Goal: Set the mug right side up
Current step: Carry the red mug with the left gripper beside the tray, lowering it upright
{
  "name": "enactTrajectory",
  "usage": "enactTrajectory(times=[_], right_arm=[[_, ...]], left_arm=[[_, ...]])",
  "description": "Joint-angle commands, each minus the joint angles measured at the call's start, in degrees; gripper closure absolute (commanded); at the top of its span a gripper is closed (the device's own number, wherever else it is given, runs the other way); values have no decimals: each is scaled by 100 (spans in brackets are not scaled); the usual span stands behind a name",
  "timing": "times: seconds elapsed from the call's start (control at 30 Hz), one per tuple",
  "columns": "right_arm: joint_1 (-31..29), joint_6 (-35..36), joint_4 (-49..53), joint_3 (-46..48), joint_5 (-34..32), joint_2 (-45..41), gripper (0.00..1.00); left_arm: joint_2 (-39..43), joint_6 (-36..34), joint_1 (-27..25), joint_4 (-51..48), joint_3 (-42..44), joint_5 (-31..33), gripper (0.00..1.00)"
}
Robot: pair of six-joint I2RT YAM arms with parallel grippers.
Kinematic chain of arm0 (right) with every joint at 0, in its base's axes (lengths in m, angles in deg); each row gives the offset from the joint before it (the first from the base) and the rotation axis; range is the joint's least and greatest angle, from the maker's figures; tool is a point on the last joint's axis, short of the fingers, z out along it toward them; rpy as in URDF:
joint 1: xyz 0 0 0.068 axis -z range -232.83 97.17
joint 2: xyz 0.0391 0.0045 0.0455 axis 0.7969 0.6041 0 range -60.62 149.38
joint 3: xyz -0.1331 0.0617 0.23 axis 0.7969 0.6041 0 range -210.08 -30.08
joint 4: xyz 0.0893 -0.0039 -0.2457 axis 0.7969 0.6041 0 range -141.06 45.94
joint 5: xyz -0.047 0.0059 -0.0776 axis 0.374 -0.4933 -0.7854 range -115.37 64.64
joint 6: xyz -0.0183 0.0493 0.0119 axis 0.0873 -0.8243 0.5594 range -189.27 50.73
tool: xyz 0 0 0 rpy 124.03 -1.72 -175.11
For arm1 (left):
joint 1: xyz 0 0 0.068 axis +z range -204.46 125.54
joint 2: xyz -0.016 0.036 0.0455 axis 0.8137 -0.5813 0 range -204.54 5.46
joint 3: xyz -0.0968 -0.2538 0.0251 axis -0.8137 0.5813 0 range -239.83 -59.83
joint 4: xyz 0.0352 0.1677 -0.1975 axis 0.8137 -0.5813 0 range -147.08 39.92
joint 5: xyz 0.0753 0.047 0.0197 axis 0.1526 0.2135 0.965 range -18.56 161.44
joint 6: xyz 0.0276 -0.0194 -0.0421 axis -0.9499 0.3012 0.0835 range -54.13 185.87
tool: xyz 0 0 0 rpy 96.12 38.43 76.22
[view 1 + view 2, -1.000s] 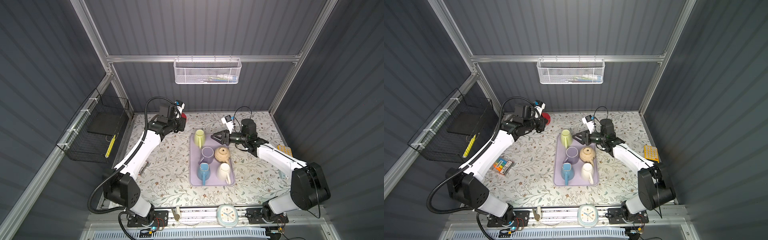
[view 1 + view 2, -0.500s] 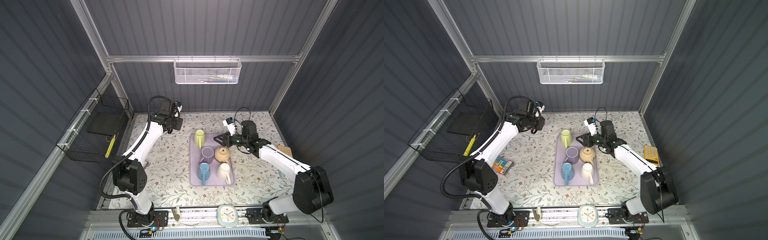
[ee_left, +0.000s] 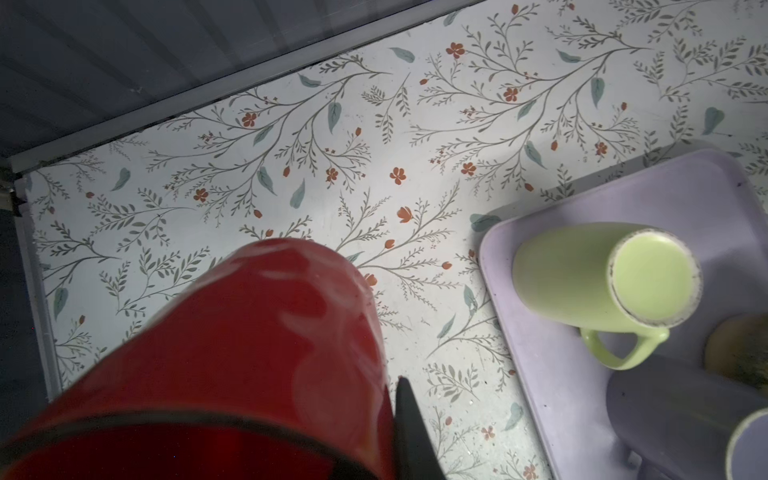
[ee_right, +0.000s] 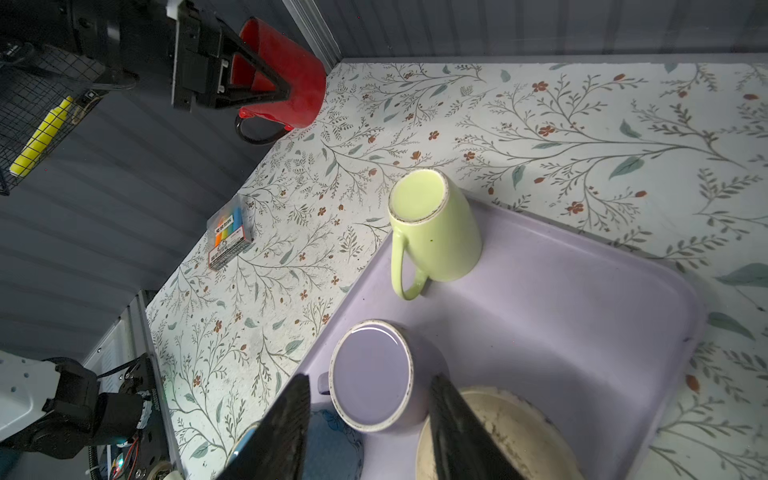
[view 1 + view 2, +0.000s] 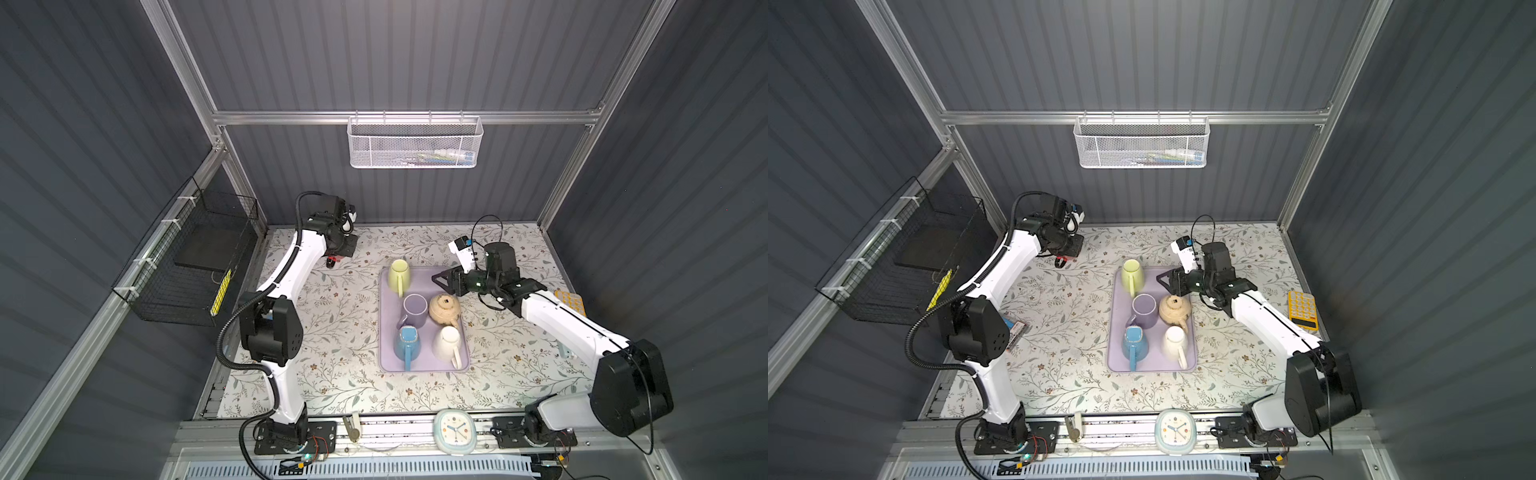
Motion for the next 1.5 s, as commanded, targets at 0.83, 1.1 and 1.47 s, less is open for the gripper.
enactTrajectory(times=[0.83,1.1,1.47], right_arm=[[-23,-272,2,799,-224,-784,50],[-51,-350,-13,975,-294,-960,50],[-60,-362,-11,835,-258,-773,50]], left_arm=[[-2070,-114,976,-1055,-2660,-101,100],[-2351,-58,1066,-996,-2656,-183,100],[-2683,-3,1129,-959,-2881,-93,100]])
